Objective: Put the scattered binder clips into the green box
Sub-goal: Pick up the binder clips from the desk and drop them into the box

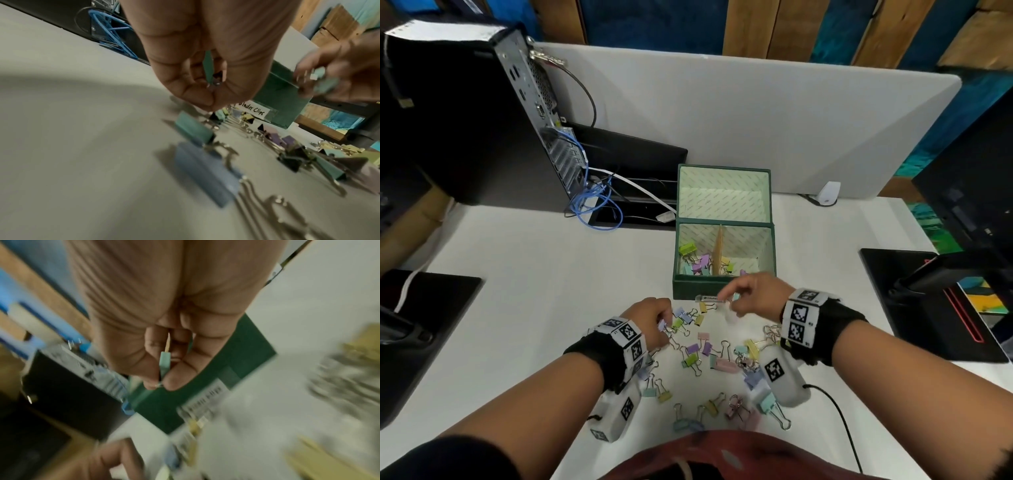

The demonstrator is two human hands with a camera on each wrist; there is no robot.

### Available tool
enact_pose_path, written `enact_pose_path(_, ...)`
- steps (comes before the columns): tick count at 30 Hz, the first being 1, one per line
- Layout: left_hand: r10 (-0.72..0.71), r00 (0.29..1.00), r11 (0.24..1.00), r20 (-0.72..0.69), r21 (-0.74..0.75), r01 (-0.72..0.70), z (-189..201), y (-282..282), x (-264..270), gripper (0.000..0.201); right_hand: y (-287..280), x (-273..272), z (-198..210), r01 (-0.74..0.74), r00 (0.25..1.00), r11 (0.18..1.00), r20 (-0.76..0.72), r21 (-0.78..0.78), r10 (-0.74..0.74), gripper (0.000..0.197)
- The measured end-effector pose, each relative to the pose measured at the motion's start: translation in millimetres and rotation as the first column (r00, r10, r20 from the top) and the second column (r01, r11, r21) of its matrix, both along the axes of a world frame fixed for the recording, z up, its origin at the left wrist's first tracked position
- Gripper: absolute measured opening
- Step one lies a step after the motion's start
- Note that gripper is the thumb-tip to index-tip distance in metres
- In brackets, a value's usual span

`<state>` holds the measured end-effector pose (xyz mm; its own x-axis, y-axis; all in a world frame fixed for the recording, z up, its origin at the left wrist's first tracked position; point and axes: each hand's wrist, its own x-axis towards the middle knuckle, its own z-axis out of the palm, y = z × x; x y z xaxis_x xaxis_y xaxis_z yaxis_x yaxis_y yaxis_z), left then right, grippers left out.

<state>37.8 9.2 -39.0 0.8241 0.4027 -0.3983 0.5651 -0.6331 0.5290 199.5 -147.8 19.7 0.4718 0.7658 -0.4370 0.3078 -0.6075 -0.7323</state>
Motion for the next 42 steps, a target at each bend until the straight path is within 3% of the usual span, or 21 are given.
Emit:
enact_pose_path(5, 0.053, 0.995, 0.998, 0.083, -0.048, -0.049, 14.8, -0.9, 2.9, 0.020, 12.5, 25.5, 22.5, 0.203, 0.967, 0.959, 0.111, 0.198, -0.228, 0.024)
enact_pose_path(10, 0.081, 0.974, 0.992, 0.211, -0.114, -0.058, 41.4, -6.7, 24.2, 0.020, 11.3, 31.0, 12.5, 0.224, 0.957, 0.958, 0.144, 0.179, -0.250, 0.036)
enact_pose_path(14, 0.085, 0.949, 0.992, 0.302, -0.114, -0.053, 59.6, -11.6, 49.8, 0.022, 0.0, 25.2, 2.5, 0.248, 0.947, 0.945, 0.153, 0.213, -0.283, 0.025)
enact_pose_path(17, 0.078, 0.942, 0.994, 0.325, -0.099, -0.048, 69.5, -16.0, 70.6, 0.021, -9.9, 22.5, 1.2, 0.275, 0.945, 0.927, 0.105, 0.256, -0.310, 0.029)
enact_pose_path(22, 0.089, 0.943, 0.993, 0.321, -0.100, -0.060, 78.4, -23.6, 100.9, 0.023, -23.4, 19.8, -4.4, 0.186, 0.962, 0.969, 0.173, 0.162, -0.214, 0.032)
enact_pose_path(26, 0.122, 0.941, 0.970, 0.317, -0.240, -0.045, 79.1, -23.4, 101.8, 0.056, -26.0, 13.6, -9.6, 0.150, 0.980, 0.984, 0.120, 0.098, -0.161, 0.032)
enact_pose_path(28, 0.148, 0.928, 0.963, 0.341, -0.263, -0.057, 80.2, -17.0, 91.4, 0.052, -25.2, 10.9, -10.4, 0.100, 0.984, 0.991, 0.142, 0.084, -0.111, 0.030)
enact_pose_path(30, 0.171, 0.918, 0.964, 0.357, -0.252, -0.082, 77.8, -6.8, 74.9, 0.032, -23.0, 7.3, -10.9, 0.043, 0.983, 0.998, 0.174, 0.056, -0.052, 0.025)
enact_pose_path(32, 0.172, 0.933, 0.969, 0.317, -0.226, -0.102, 71.2, 3.6, 53.8, 0.019, -18.5, 3.8, -12.2, -0.040, 0.979, 0.999, 0.200, 0.006, 0.038, 0.025)
enact_pose_path(35, 0.060, 0.987, 0.992, 0.146, -0.114, -0.044, 55.3, 15.6, 22.1, 0.023, -6.7, -2.2, -14.1, -0.197, 0.950, 0.976, 0.230, -0.089, 0.212, 0.027)
enact_pose_path(37, -0.099, 0.992, 0.995, -0.076, 0.003, 0.100, 44.4, 18.9, 2.1, 0.036, 4.8, -7.5, -16.5, -0.302, 0.904, 0.940, 0.266, -0.157, 0.335, 0.031)
enact_pose_path(39, -0.198, 0.945, 0.974, -0.259, 0.054, 0.218, 34.8, 18.1, -16.0, 0.059, 16.4, -14.2, -19.3, -0.401, 0.844, 0.891, 0.292, -0.214, 0.450, 0.041)
enact_pose_path(42, -0.256, 0.901, 0.958, -0.351, 0.029, 0.284, 24.8, 8.9, -34.6, 0.087, 30.4, -25.0, -23.8, -0.506, 0.745, 0.811, 0.327, -0.292, 0.582, 0.057)
